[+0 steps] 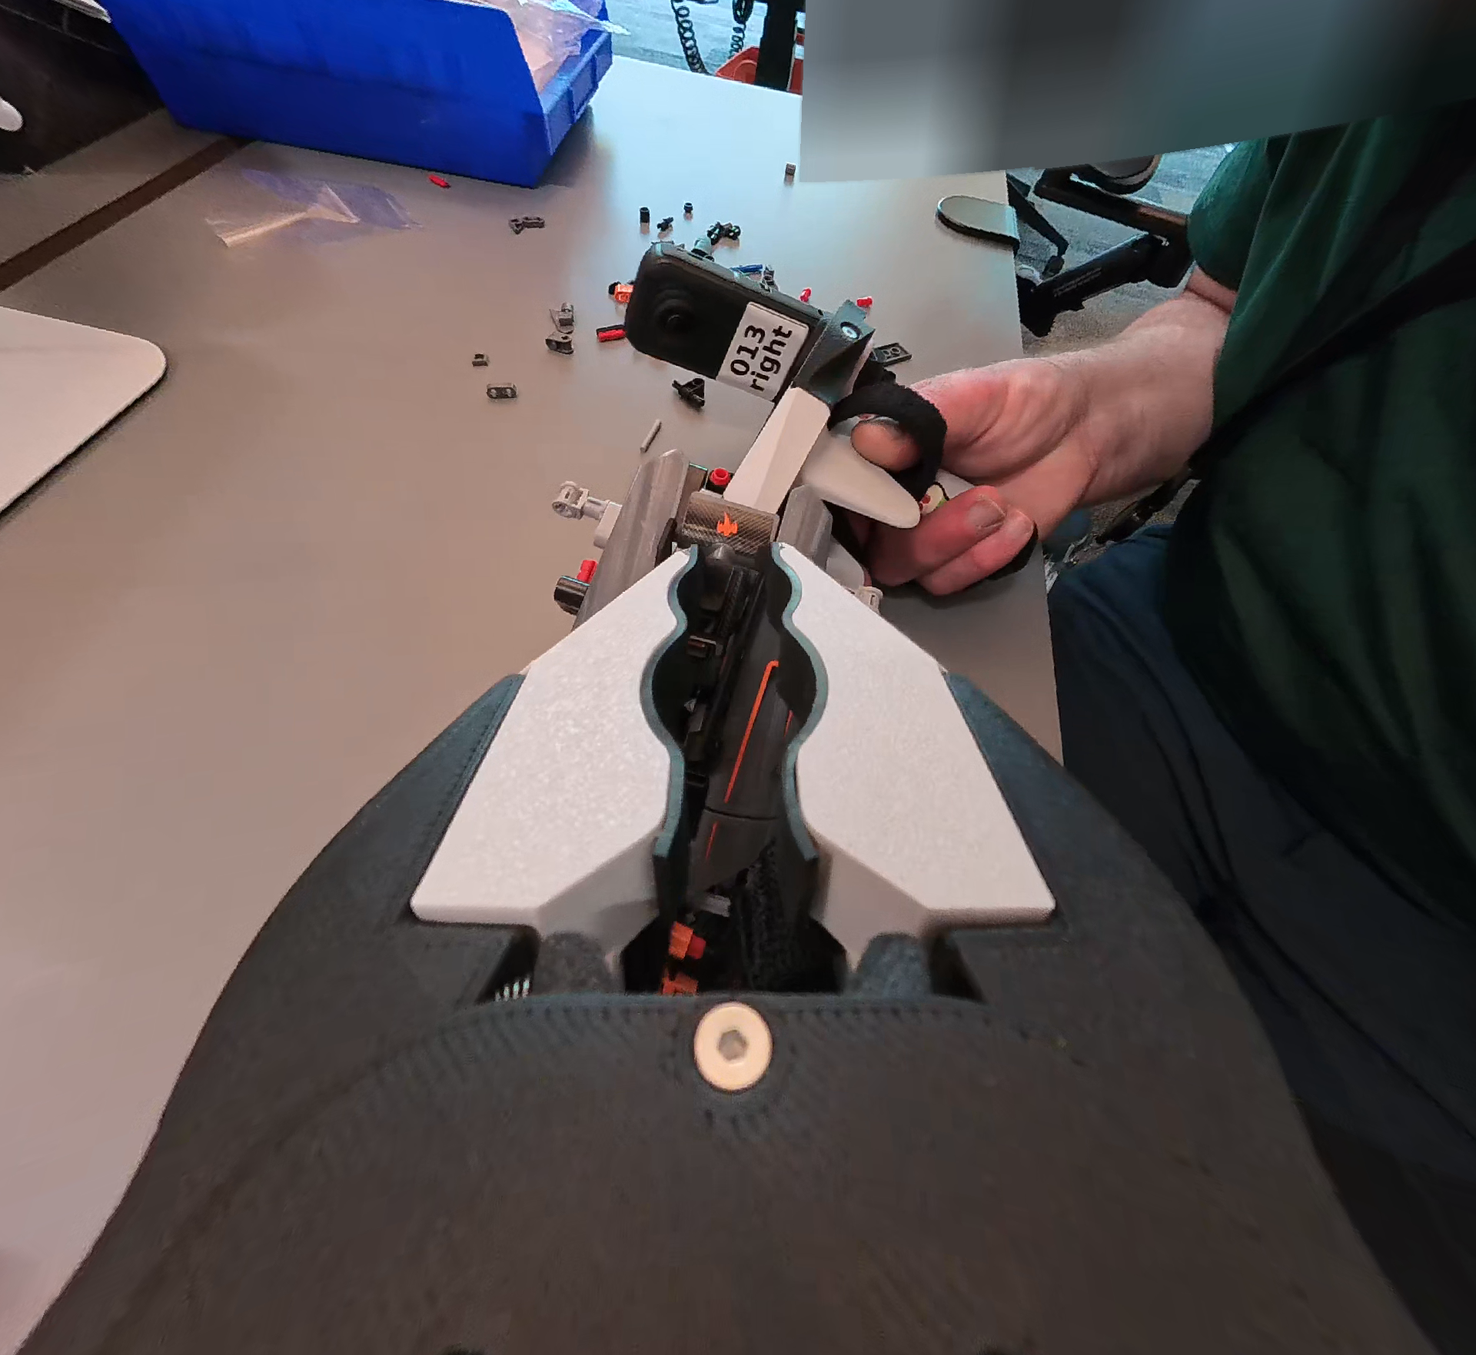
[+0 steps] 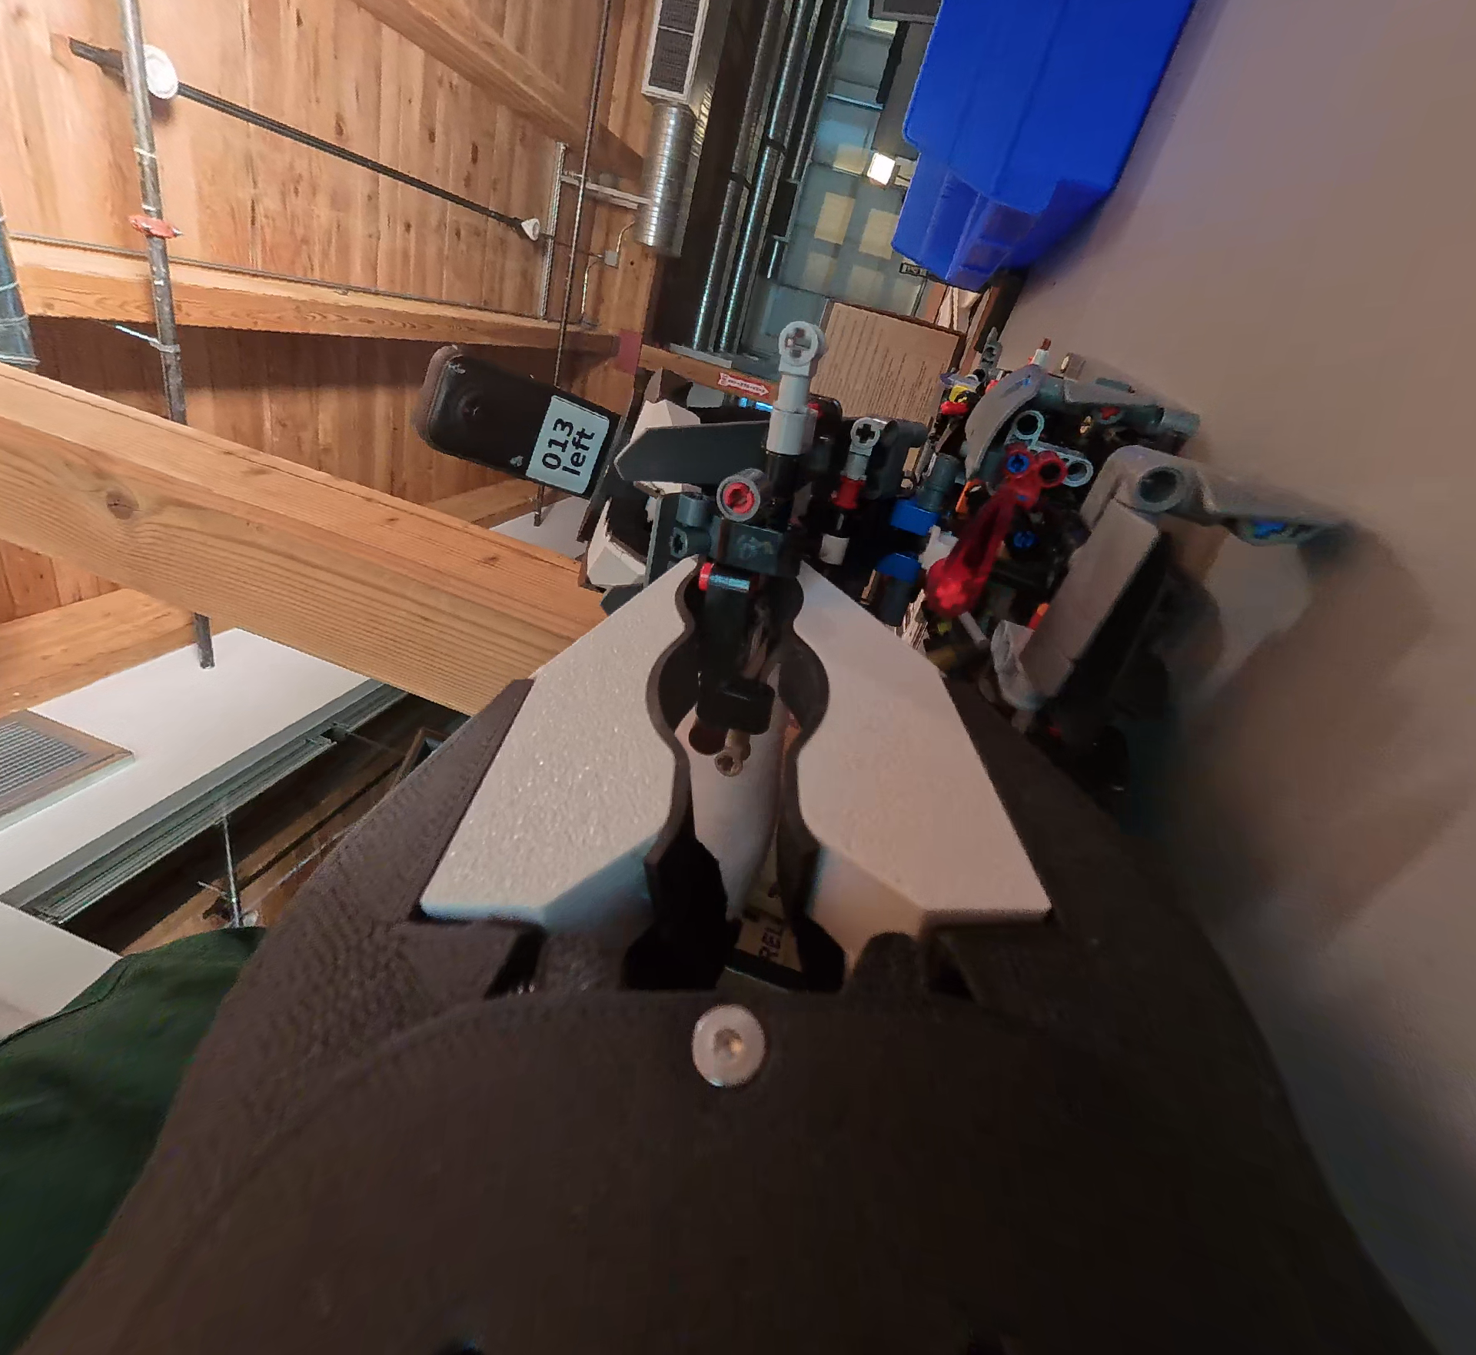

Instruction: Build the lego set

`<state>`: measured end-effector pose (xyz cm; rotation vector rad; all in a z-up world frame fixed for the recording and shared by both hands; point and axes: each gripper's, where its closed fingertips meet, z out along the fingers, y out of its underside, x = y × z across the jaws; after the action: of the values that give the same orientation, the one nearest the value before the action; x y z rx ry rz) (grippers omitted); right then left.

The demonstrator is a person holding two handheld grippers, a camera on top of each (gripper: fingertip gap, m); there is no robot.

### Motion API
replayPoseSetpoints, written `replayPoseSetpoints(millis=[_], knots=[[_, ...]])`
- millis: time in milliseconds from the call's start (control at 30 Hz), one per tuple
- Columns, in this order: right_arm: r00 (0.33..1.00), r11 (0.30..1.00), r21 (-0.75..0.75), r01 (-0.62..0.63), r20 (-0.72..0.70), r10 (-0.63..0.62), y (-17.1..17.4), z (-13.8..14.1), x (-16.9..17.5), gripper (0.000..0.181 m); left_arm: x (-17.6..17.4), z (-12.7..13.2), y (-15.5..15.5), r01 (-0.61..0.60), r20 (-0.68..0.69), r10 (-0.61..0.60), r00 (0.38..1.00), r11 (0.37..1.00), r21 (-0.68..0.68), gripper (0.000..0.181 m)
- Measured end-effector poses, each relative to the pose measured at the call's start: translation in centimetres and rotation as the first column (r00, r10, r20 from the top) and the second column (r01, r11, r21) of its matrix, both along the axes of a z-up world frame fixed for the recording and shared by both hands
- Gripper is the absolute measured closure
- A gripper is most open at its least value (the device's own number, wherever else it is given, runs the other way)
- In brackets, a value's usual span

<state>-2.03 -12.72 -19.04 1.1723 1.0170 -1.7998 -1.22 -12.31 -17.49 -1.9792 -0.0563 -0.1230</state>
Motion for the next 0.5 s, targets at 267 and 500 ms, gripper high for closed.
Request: replayPoseSetpoints(millis=[267, 500], knots=[[0.999, 1.000, -0.023, 0.017, -0.032, -0.018, 0.31, 0.51, 0.14, 0.163, -0.16, 0.10, -0.01, -0.006, 0.008, 0.006, 1.000, 1.000, 0.022, 0.170], [0.999, 0.999, -0.038, 0.010, -0.040, -0.012, 0.41, 0.68, 0.28, 0.165, -0.06, 0.11, 0.09, -0.001, 0.017, 0.000, 1.000, 0.999, 0.033, 0.170]])
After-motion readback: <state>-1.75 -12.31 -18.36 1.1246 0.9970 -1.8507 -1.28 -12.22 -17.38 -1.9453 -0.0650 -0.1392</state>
